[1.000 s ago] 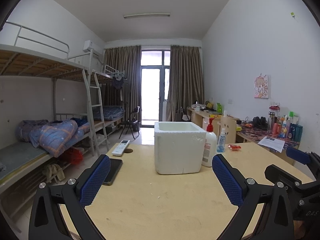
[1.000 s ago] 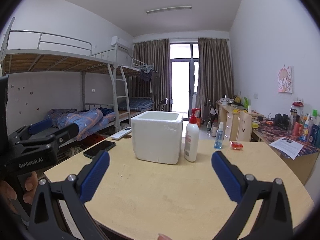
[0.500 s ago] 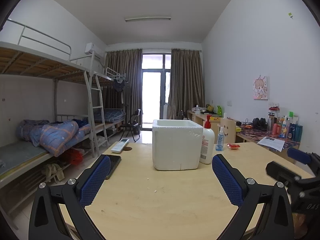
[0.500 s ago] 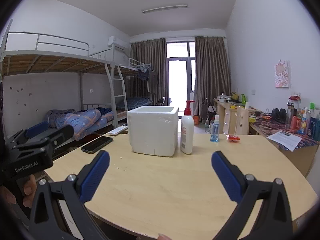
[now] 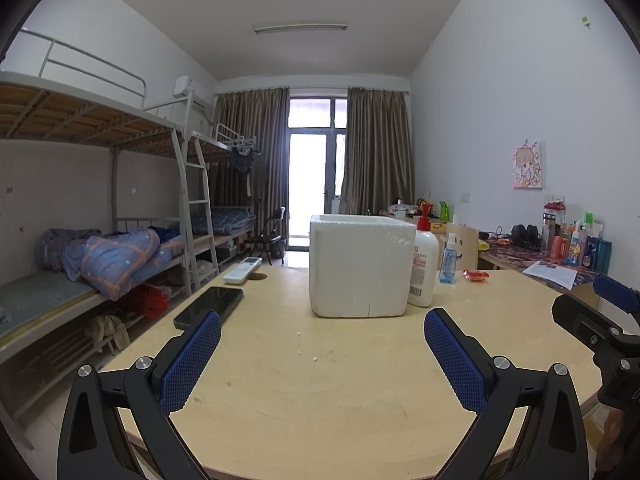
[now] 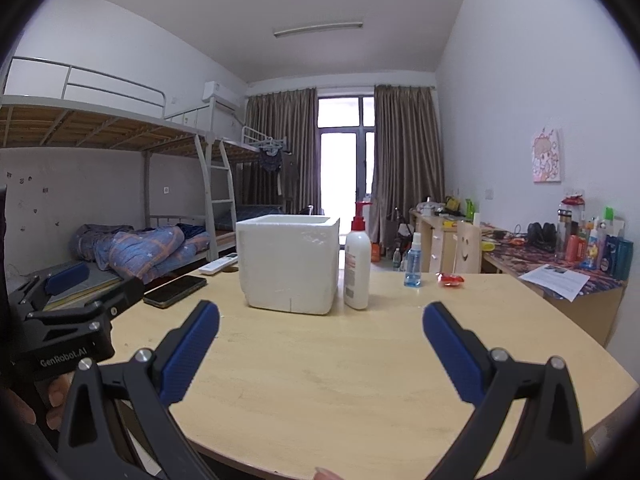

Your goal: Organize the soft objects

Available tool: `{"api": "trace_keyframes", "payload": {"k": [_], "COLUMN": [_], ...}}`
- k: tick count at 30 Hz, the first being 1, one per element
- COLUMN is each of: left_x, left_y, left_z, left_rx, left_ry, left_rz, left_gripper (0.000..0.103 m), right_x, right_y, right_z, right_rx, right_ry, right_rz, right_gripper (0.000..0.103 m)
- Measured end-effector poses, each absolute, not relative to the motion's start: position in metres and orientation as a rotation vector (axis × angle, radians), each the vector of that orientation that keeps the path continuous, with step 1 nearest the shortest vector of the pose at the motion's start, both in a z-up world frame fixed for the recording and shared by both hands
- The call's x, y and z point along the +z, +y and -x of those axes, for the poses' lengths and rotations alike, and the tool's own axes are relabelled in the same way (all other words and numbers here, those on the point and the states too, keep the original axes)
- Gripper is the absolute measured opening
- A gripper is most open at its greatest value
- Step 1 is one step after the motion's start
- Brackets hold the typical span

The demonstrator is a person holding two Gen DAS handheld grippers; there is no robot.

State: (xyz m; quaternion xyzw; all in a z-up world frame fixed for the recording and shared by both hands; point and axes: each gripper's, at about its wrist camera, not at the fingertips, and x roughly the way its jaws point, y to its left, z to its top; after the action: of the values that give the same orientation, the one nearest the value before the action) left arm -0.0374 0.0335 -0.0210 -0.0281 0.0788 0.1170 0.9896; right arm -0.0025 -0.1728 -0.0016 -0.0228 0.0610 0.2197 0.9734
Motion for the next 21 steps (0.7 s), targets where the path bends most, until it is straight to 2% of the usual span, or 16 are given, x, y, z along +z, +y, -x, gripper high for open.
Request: {"api": "trace_keyframes", "payload": {"k": [21], "left_x": [-0.049], "left_y": [0.025], "left_z": [0.039], "left_rx": [0.231], "left_ry": [0.137], "left_rz": [0.032], "left_gripper": [0.102], "right_x": [-0.025], "right_y": [-0.189], "right_z": [0.003], "right_rx": [0.441], "right_ry": [0.11], "right_rz": [0.001], "right_gripper": [0.103]}}
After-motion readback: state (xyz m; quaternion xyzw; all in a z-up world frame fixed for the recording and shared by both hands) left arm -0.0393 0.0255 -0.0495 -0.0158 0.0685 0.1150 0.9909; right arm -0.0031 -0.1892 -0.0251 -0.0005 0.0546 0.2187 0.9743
